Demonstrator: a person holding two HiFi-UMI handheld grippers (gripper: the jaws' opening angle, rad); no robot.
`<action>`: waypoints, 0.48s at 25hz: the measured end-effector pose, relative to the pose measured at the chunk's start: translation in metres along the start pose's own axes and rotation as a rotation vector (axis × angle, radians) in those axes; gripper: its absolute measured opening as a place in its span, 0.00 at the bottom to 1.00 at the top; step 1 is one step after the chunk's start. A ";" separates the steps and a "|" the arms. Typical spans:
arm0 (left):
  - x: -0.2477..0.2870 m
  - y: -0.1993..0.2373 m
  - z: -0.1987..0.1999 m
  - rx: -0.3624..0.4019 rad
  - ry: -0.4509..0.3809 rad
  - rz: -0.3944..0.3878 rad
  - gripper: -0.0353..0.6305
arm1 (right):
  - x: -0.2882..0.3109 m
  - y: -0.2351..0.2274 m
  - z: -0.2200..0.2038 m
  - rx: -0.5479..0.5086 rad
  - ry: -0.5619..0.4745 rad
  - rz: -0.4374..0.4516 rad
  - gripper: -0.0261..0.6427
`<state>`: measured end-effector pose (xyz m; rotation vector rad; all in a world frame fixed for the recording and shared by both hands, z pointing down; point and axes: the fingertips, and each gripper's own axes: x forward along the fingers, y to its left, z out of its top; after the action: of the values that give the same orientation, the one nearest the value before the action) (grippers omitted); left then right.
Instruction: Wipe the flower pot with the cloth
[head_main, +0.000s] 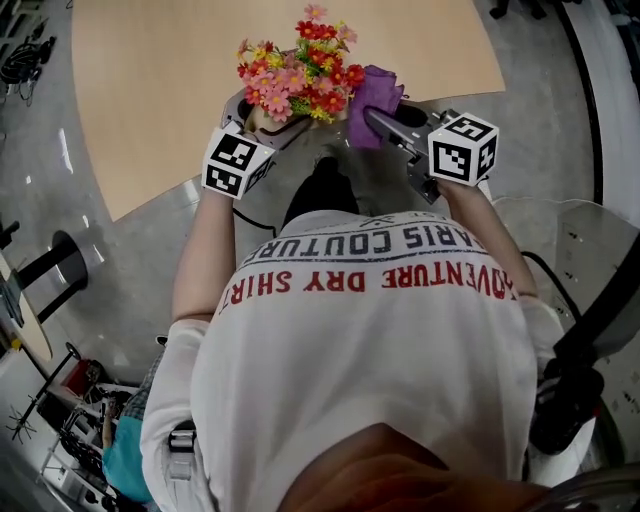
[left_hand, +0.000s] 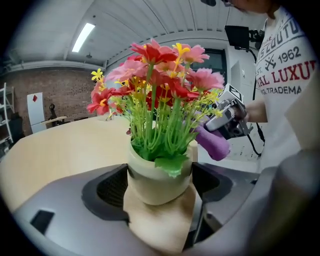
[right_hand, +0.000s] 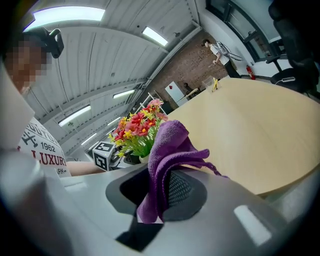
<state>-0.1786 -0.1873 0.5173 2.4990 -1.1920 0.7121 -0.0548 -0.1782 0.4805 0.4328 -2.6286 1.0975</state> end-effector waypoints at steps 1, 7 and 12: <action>0.000 -0.002 0.000 -0.002 -0.001 0.003 0.67 | 0.000 0.000 0.000 0.002 -0.007 0.002 0.11; 0.001 -0.006 0.000 -0.020 0.007 0.033 0.66 | 0.004 -0.003 0.009 0.056 -0.081 -0.006 0.11; 0.003 -0.006 -0.004 -0.037 0.016 0.055 0.66 | 0.017 -0.003 0.019 0.044 -0.116 -0.008 0.11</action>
<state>-0.1732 -0.1836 0.5224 2.4343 -1.2616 0.7153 -0.0720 -0.1969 0.4754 0.5302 -2.7040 1.1623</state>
